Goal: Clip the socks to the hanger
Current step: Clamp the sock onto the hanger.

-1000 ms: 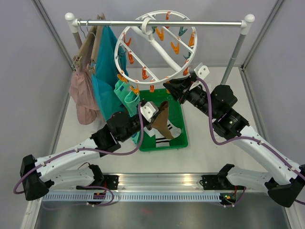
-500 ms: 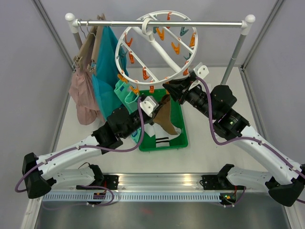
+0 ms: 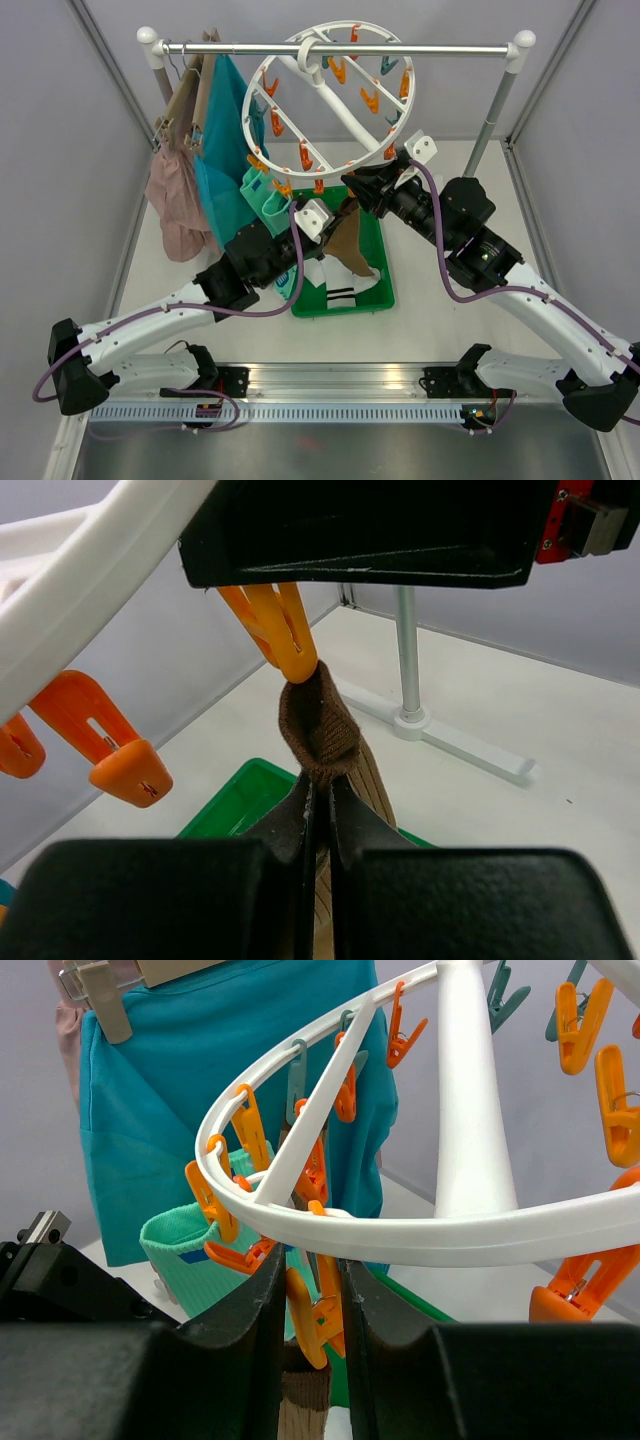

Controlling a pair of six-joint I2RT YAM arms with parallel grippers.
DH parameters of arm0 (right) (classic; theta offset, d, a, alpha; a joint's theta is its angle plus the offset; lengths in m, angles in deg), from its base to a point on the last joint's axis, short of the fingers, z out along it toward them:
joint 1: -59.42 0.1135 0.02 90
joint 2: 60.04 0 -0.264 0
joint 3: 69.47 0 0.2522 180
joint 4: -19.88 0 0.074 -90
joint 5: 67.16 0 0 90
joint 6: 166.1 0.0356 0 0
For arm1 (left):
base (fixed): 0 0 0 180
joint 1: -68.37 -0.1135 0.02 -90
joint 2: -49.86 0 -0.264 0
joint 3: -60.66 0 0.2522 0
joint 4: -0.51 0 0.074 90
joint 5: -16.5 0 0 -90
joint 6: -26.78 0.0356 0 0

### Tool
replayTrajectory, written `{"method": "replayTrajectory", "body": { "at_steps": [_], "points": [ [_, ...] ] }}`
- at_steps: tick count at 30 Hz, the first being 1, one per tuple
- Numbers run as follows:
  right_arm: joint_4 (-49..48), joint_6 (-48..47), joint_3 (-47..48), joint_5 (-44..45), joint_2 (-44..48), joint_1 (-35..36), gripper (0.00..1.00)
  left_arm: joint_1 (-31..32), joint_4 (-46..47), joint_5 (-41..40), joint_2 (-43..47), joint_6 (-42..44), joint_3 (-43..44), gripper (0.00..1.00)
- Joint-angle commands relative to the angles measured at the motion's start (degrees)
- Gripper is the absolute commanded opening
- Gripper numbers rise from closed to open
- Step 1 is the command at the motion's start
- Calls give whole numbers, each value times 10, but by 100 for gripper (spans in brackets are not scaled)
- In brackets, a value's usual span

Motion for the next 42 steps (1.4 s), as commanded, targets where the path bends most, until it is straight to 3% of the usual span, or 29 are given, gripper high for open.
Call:
{"method": "replayTrajectory", "body": {
  "at_steps": [1, 29, 42],
  "points": [
    [8, 2, 21, -3, -3, 4, 0, -5, 34, 0, -1, -1, 27, 2],
    [13, 1, 24, -8, -6, 4, 0, -13, 68, -27, -1, -12, 29, 2],
    [8, 7, 21, -10, -6, 4, 1, -14, 78, 0, -6, -28, 24, 2]
  ]
}}
